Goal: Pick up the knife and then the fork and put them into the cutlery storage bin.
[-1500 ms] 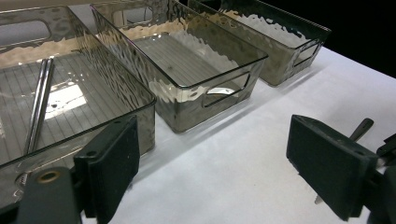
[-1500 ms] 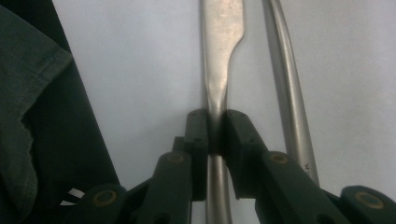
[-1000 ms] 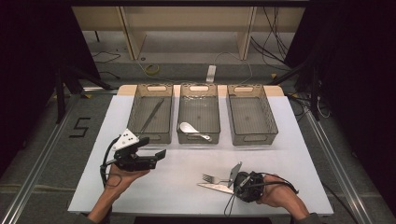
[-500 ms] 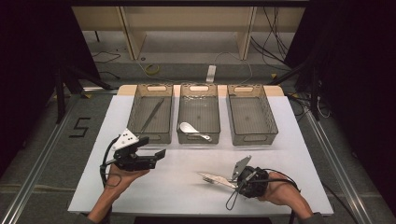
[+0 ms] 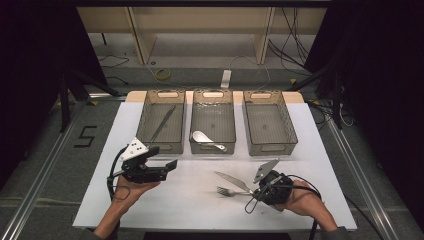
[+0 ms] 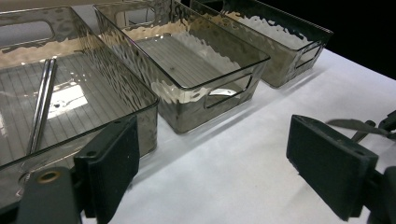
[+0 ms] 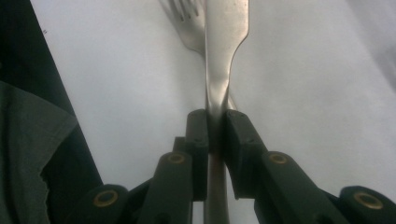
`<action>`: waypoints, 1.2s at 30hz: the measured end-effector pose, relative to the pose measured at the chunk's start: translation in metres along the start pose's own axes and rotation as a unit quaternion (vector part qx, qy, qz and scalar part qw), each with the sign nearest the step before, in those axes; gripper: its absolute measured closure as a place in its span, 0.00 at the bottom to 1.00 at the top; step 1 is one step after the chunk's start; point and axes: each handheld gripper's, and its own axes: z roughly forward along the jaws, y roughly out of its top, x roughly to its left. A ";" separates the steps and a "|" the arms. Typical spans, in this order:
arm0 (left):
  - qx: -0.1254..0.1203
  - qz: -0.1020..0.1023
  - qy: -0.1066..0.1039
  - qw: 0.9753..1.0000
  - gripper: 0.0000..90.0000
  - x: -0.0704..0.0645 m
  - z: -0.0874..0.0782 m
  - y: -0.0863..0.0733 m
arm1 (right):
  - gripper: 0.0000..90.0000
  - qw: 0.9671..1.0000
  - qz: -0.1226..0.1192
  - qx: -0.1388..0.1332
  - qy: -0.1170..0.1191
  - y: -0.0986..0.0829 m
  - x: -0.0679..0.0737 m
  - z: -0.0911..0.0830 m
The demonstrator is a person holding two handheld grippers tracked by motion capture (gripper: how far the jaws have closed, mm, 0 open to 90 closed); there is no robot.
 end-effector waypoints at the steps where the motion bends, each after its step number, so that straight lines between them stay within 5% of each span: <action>1: 0.000 0.000 0.001 1.000 0.19 0.000 0.000 0.000 | 0.90 1.000 0.007 -0.004 0.004 -0.001 -0.002 -0.002; 18: 0.001 -0.002 0.002 1.000 0.19 0.001 0.000 0.000 | 0.90 0.995 0.064 -0.073 0.006 -0.003 -0.036 -0.026; 36: -0.004 -0.006 0.002 1.000 0.19 0.002 -0.001 0.000 | 0.90 0.978 0.146 -0.142 -0.054 0.018 -0.102 -0.066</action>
